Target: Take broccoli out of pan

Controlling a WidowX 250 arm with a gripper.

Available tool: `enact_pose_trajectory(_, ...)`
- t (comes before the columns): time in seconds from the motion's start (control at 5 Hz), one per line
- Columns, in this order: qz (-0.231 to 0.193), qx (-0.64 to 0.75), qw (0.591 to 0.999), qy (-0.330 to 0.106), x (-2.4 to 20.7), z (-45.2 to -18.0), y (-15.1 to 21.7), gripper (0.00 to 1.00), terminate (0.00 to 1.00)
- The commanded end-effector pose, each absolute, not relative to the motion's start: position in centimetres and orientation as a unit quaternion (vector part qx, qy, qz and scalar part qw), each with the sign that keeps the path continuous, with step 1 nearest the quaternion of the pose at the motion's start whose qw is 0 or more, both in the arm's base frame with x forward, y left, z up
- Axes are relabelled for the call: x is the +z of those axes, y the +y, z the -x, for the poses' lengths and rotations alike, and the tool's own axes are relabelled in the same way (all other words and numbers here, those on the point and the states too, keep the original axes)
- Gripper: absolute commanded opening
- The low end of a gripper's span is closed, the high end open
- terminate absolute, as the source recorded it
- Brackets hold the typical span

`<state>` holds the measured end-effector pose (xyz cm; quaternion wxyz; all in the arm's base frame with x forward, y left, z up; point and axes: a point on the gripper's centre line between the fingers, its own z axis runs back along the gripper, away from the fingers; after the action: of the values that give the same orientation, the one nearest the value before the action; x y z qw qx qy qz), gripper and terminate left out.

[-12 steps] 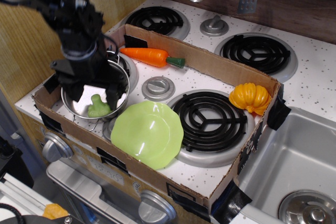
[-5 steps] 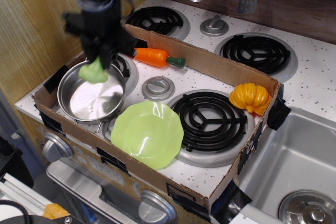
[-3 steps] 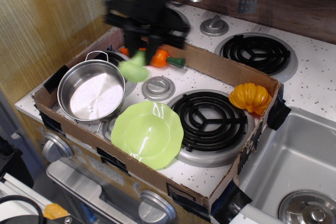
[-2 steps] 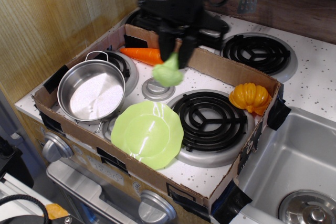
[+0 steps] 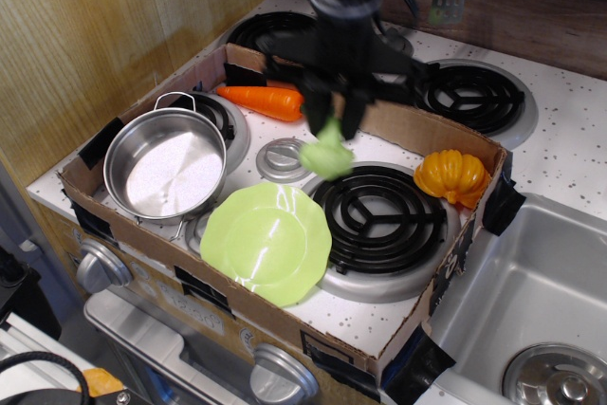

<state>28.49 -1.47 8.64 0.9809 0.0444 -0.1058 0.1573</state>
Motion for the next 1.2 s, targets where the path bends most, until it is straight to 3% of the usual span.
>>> enact_pose_trajectory(0.0,-0.013,0.210,0.966,-0.148,6.5,-27.0,-4.5,0.00,0.00)
enact_pose_trajectory(0.2,-0.015,0.238,0.958,-0.159,5.0,-25.9,-5.7,0.00,0.00)
enact_pose_trajectory(0.6,-0.040,0.235,0.959,-0.151,6.1,-25.2,-5.6,0.00,0.00)
enact_pose_trajectory(0.8,-0.043,0.227,0.961,-0.151,6.6,-25.4,-5.9,1.00,0.00)
enact_pose_trajectory(1.0,-0.052,0.220,0.962,-0.154,6.9,-25.4,-5.8,1.00,0.00)
